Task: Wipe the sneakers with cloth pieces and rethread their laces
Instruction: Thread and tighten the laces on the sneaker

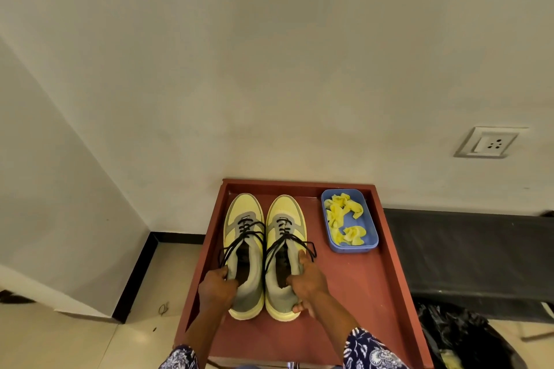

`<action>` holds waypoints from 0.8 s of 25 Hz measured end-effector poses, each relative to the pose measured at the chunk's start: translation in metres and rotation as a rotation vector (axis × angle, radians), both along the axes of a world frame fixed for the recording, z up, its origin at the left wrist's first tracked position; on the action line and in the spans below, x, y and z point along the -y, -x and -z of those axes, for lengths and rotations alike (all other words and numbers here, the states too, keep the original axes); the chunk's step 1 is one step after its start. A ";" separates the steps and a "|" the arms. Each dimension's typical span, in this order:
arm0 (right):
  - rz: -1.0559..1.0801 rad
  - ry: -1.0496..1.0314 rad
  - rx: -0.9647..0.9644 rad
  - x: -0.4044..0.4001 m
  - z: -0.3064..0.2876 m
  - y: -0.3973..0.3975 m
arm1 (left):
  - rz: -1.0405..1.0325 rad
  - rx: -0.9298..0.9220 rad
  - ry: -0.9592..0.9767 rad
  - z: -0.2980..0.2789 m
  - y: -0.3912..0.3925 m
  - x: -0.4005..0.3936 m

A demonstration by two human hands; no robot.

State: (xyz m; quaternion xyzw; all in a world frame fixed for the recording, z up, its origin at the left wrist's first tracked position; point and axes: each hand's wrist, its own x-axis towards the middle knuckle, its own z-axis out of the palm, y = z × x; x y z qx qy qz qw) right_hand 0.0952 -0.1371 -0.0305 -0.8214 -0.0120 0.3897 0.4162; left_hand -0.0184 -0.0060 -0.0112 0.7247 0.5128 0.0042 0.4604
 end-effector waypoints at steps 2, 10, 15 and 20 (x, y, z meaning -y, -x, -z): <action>-0.004 0.011 0.005 0.006 -0.004 0.003 | -0.031 0.019 0.008 -0.002 0.003 0.009; 0.022 -0.014 -0.003 0.030 -0.027 0.004 | -0.101 0.080 -0.013 -0.020 0.008 0.038; 0.049 -0.043 0.049 0.046 -0.056 -0.003 | -0.077 0.133 -0.040 -0.035 0.000 0.050; 0.088 -0.074 0.078 0.076 -0.083 -0.016 | -0.039 0.169 -0.051 -0.051 -0.021 0.069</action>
